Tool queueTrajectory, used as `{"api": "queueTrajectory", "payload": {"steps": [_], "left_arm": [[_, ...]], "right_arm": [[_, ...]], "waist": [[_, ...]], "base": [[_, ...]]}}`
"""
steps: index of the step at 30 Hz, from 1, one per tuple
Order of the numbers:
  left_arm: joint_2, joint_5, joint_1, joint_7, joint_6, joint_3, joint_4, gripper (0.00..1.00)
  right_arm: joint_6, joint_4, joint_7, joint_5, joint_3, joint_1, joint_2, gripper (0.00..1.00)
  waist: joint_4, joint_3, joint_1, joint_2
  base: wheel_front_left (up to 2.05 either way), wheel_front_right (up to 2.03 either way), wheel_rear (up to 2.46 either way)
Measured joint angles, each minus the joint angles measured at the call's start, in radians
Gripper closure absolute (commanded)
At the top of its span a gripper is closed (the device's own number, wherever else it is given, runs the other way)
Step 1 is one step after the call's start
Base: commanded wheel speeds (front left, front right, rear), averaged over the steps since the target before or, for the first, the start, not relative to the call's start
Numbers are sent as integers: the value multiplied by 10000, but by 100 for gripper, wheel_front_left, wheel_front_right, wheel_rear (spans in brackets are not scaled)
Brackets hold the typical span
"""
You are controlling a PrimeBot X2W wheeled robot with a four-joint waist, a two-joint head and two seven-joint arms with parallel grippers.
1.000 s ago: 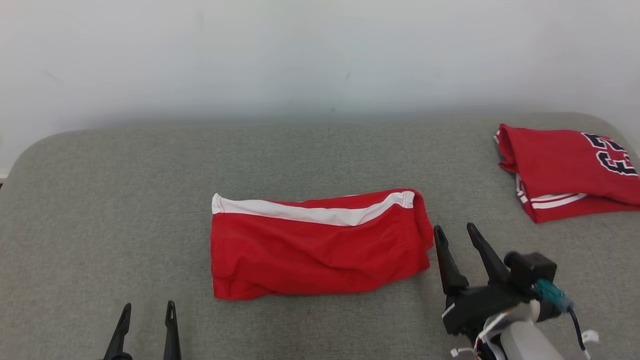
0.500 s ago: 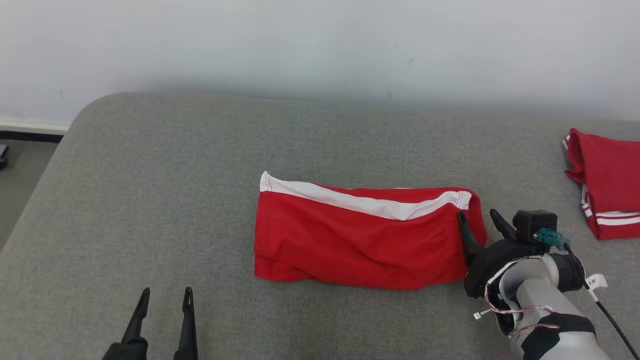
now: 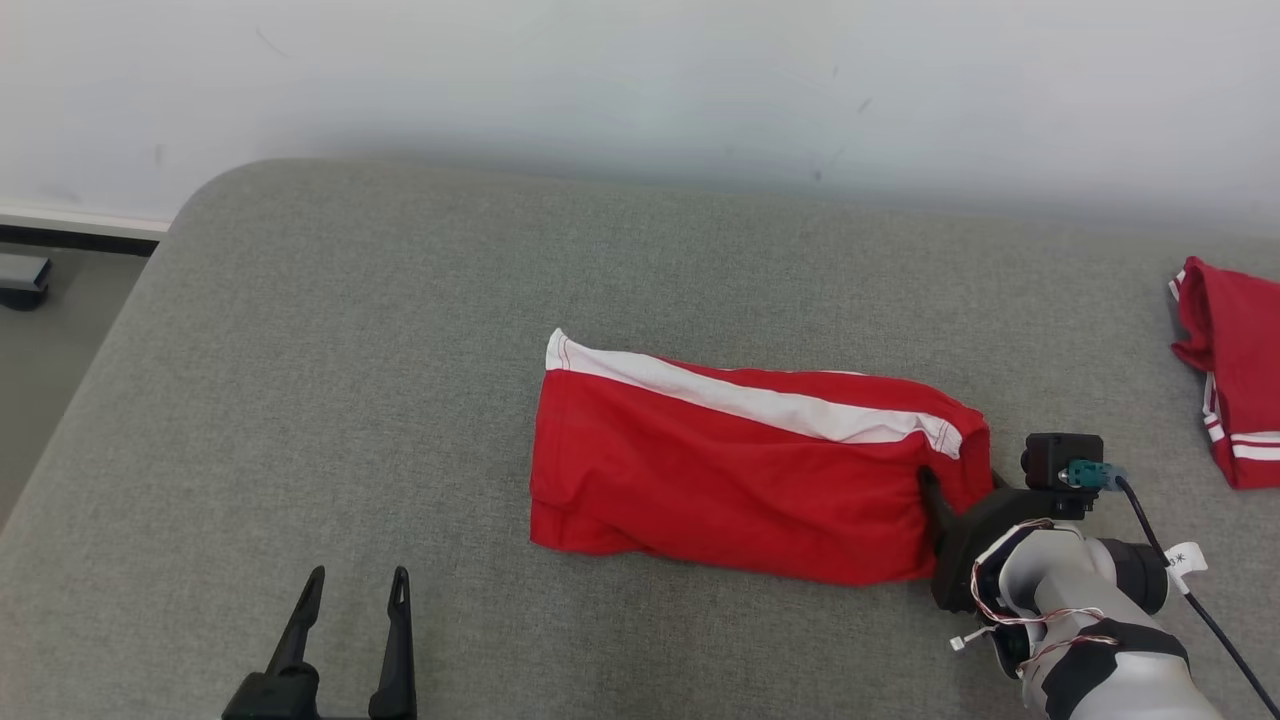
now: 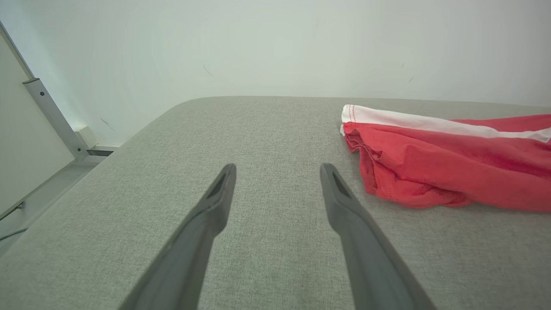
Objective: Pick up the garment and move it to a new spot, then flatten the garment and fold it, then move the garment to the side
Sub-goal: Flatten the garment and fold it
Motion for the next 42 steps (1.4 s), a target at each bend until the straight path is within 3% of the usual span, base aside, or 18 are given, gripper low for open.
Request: {"api": "queueTrajectory", "payload": {"steps": [4,5,6,7,8,18,31,42], "left_arm": [[-13,2,5,0,0,-27,2,0],[-19,2,8,0,-2,-38,2,0],[-21,2,10,0,-2,-50,2,0],[-21,2,10,0,-6,-56,10,0],[-25,2,10,0,-33,-67,17,0],[-44,-6,100,0,-69,56,134,0],[-54,-236,507,0,-59,245,36,0],[-58,-387,516,0,27,40,111,0]], "right_arm": [[0,69,211,232,-8,-1,31,0],[0,84,282,320,-6,-1,46,13],[0,90,407,393,10,-6,59,53],[-2,96,556,483,31,-19,92,84],[-2,96,665,631,36,-38,104,100],[0,-665,926,1611,836,205,-201,100],[0,-2359,1808,3425,2301,1077,-2347,100],[0,-3150,2744,4351,3244,568,-3112,100]], "waist": [[-22,-73,0,0],[-25,-85,0,0],[-25,-86,-1,0],[-26,-82,-1,0],[-26,-75,-1,0],[-97,-216,-1,0],[-917,-642,-1,0],[-1375,-687,-1,0]], "base": [[0,0,0],[0,0,0],[0,0,0],[0,0,0],[0,0,0],[0,0,0],[0,0,0],[0,0,0]]}}
